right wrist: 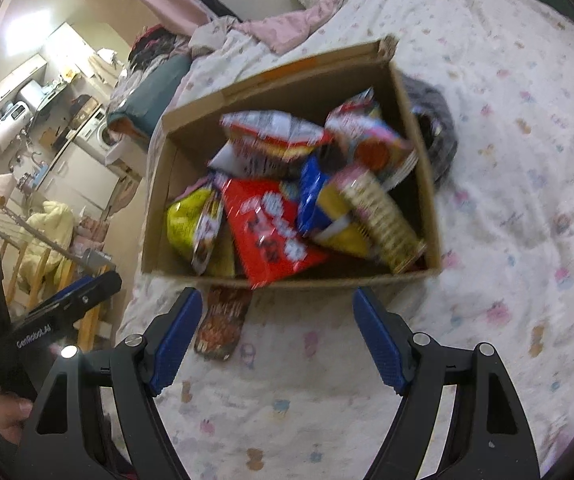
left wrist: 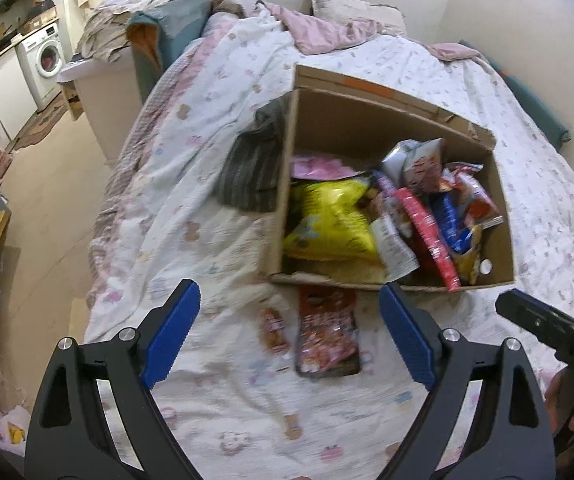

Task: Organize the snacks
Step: 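Withdraw both open grippers from the box toward the last snacks, then grasp the red jerky packet with the right gripper while the left gripper grasps the small clear-wrapped snack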

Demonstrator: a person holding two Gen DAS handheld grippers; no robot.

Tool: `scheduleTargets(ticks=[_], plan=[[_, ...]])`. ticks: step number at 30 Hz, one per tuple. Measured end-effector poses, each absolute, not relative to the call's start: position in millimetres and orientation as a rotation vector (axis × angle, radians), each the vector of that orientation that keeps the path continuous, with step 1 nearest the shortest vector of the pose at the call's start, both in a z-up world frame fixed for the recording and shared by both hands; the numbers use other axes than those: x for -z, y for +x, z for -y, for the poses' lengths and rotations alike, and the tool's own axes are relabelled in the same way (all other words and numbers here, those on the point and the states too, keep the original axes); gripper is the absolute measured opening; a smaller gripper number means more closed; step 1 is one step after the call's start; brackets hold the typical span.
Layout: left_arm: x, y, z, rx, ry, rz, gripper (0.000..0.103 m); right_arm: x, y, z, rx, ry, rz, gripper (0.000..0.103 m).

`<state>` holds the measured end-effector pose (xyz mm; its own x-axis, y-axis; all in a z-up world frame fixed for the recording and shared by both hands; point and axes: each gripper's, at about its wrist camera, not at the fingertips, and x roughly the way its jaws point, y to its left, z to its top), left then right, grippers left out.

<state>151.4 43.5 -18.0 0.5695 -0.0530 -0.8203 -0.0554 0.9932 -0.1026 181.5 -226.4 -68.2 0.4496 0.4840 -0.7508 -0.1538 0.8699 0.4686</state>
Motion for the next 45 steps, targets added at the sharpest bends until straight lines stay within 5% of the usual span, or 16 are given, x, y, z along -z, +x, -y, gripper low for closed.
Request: scheduleTargets(ticks=[13,29,37,44,45], plan=[[37,140,-105,-0.120,-0.184,-1.017,0.089,146,197,136,-0.465,0.333,-1.298,0.080],[42,143,-107,-0.121,-0.228,-1.072,0.089,182,219,44,-0.183,-0.049,-1.254,0.080],[42,145,-102,-0.120,-0.209,-1.069,0.089,172,210,55,-0.247,-0.068,-1.275,0.047],[48,144,-97,-0.128,-0.188,-1.090,0.089,164,178,92,-0.322,-0.048,-1.330,0.032],[49,144,-96,-0.128,-0.184,-1.093,0.089,163,173,99,-0.329,-0.037,-1.342,0.023]])
